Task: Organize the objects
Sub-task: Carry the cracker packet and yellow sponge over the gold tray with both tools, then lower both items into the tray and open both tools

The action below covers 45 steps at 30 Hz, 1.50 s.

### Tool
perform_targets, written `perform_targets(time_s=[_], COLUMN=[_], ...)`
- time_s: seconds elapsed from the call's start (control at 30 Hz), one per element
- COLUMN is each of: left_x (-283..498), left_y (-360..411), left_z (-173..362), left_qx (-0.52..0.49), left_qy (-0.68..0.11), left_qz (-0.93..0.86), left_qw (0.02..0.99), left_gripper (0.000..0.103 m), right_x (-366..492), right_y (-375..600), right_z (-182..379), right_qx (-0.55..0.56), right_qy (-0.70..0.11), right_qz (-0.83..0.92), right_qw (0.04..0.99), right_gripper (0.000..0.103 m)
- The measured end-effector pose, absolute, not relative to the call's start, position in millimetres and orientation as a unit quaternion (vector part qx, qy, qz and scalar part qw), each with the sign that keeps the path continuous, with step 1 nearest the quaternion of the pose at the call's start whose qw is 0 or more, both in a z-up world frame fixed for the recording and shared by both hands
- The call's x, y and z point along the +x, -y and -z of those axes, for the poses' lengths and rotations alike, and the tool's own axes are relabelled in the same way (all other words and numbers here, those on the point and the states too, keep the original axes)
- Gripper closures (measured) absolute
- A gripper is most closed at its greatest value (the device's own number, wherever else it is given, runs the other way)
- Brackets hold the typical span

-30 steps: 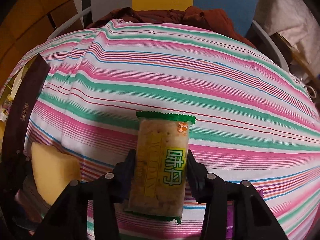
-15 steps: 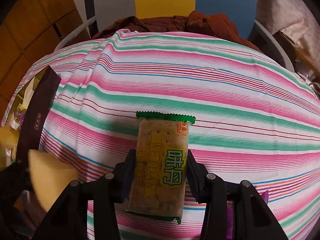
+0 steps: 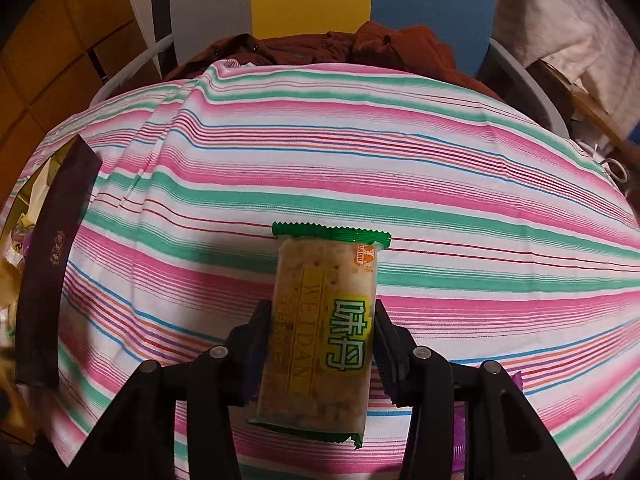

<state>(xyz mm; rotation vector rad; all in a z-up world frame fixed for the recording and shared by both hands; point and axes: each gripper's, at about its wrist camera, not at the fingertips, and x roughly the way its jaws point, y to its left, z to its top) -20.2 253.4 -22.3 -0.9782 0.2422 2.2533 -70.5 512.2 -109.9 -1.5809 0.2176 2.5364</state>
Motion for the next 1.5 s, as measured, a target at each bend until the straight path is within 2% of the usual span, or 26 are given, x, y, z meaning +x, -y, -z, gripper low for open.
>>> perform_targets(time_s=[0.23,0.53,0.8,1.1,1.27,1.5], left_x=[-36.1,-57.4,-81.0,-91.0,-91.2,-87.6], left_y=[-193.1,-103.6,-47.1,-34.4,-28.8,-24.5], left_z=[-2.9,-24.8,-8.8,4.6,10.1,11.0], left_qx=[-0.358,-0.335,-0.352,-0.354,-0.359,-0.363], left_qy=[-0.048,-0.002,0.009,-0.004,0.002,0.011], left_qz=[-0.889,-0.922,-0.927,-0.931,-0.930,-0.928], left_qw=[0.283,0.196,0.126,0.089,0.079,0.080], left_gripper=[0.047,0.046,0.046,0.042,0.041,0.038], right_x=[-66.4,-63.7,-61.1,-73.2,-75.4,-67.0], right_y=[-489.9,-406.6,-305.4,-245.5,-239.4,-236.6], right_z=[91.4,46.3,14.2,31.4,37.6,41.6], right_qx=[-0.514,-0.474,-0.436,-0.458,-0.461,-0.464], right_qy=[-0.073,-0.064,-0.070,-0.059,-0.059,-0.061], right_qz=[-0.853,-0.878,-0.891,-0.879,-0.878,-0.876], right_qw=[0.056,-0.017,-0.104,-0.120,-0.118,-0.113], right_gripper=[0.055,0.055,0.055,0.055,0.040,0.037])
